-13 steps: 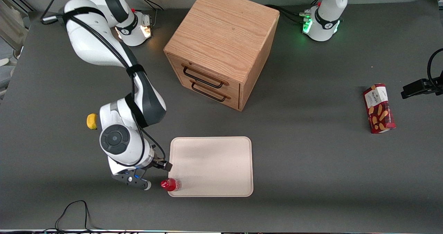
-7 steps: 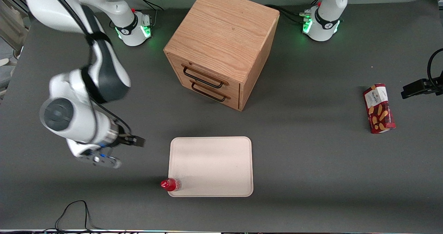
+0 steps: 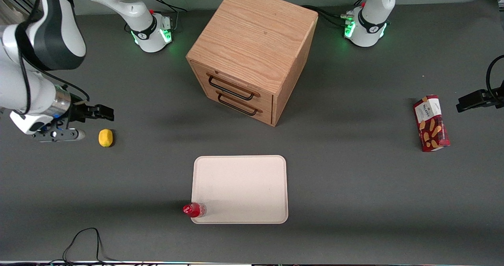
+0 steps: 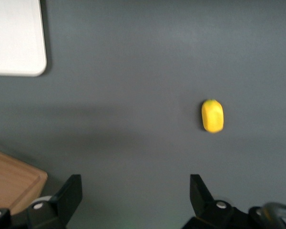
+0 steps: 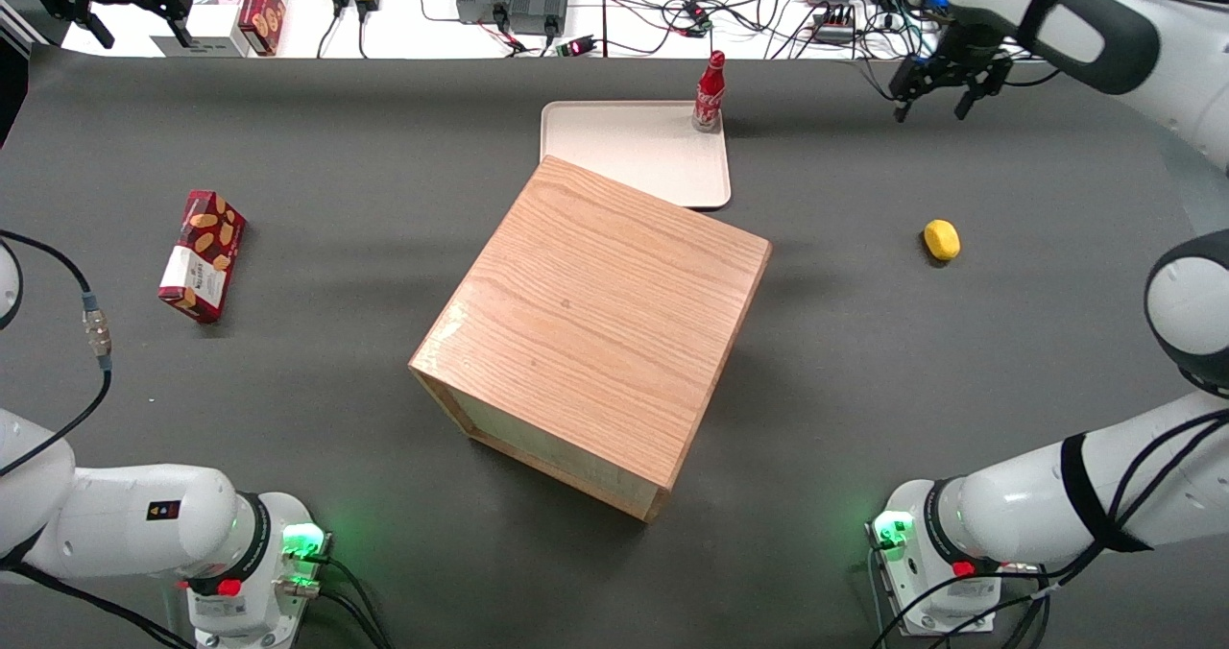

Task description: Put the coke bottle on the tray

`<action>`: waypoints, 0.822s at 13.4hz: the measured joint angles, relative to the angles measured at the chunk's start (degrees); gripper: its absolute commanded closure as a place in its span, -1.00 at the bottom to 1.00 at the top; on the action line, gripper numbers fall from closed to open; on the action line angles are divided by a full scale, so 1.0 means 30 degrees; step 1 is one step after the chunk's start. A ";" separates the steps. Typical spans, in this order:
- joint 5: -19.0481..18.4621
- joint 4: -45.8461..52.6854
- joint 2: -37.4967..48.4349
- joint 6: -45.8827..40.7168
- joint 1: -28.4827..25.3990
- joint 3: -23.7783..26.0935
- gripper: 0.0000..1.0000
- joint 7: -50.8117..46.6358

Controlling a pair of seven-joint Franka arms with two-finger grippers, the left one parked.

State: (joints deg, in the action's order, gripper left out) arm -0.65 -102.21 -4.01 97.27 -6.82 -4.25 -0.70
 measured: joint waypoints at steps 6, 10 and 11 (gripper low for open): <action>0.0002 0.1510 0.1026 -0.3127 0.0596 -0.0181 -1.00 0.0510; 0.0096 0.2287 0.1025 -0.4184 0.1523 0.0415 -1.00 0.1318; 0.0222 0.2553 0.1025 -0.4487 0.1806 0.0567 -1.00 0.1444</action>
State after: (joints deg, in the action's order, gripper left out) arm 0.02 -94.55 -0.93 83.80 -1.40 -2.55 3.64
